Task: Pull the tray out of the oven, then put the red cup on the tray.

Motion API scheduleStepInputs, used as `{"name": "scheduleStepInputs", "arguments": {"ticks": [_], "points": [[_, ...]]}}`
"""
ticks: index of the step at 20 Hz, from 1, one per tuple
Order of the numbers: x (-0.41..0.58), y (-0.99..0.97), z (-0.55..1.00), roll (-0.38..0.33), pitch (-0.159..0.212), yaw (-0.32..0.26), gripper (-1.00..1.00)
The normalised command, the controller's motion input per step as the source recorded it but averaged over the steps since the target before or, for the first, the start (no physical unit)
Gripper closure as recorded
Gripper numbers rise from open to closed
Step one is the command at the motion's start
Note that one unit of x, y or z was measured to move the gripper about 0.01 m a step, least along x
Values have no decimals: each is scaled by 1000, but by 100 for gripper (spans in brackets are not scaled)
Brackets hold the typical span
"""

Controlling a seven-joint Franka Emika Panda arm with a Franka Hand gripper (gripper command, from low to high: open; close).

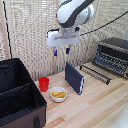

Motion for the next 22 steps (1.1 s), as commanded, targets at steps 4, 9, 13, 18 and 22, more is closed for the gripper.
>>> {"name": "scheduleStepInputs", "arguments": {"ticks": [4, 9, 13, 18, 22], "points": [[30, -228, 12, -339, -20, 57, -100], [0, -323, 0, -350, -38, 72, -100], [0, -341, 0, -348, -34, 68, -100], [0, -353, 0, -333, -36, 80, -100], [0, -353, 0, -310, -43, 111, -100]]}}
